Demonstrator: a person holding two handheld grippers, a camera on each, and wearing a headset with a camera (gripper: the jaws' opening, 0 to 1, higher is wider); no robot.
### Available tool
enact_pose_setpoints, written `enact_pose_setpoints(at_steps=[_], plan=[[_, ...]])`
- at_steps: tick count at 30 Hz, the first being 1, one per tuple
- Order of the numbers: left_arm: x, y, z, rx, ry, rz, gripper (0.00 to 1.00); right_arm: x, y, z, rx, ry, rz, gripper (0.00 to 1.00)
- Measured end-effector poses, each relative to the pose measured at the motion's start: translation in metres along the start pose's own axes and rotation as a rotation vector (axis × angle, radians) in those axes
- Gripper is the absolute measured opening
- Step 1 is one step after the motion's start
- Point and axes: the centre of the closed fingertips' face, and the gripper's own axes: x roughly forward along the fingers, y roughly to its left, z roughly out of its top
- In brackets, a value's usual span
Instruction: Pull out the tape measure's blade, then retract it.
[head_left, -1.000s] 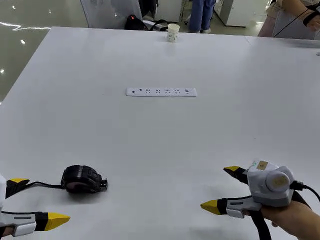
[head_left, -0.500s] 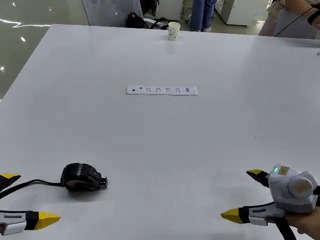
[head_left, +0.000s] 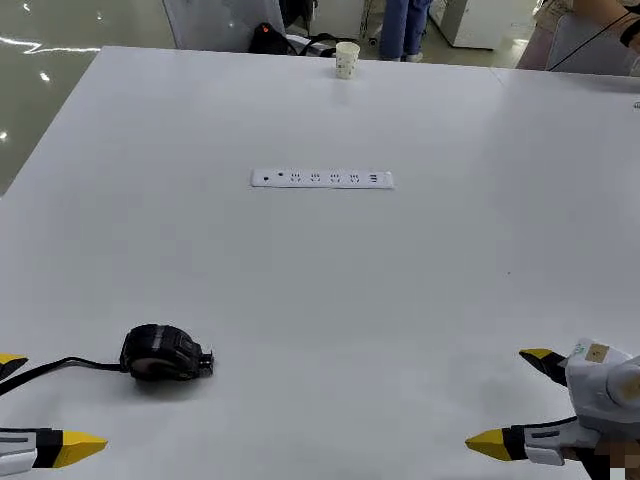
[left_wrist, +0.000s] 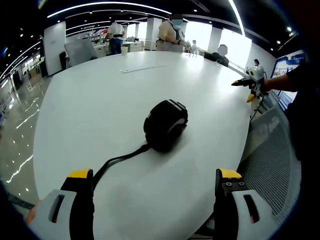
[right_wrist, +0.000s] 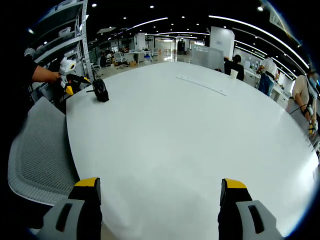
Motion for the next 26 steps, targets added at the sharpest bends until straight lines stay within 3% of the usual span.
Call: enact_pose_setpoints(at_steps=[26], plan=[[-0.0046, -0.001, -0.0044, -0.003, 0.007, -0.001, 0.99, -0.0098, -0.0004, -0.007, 0.009, 0.006, 0.001, 0.99]])
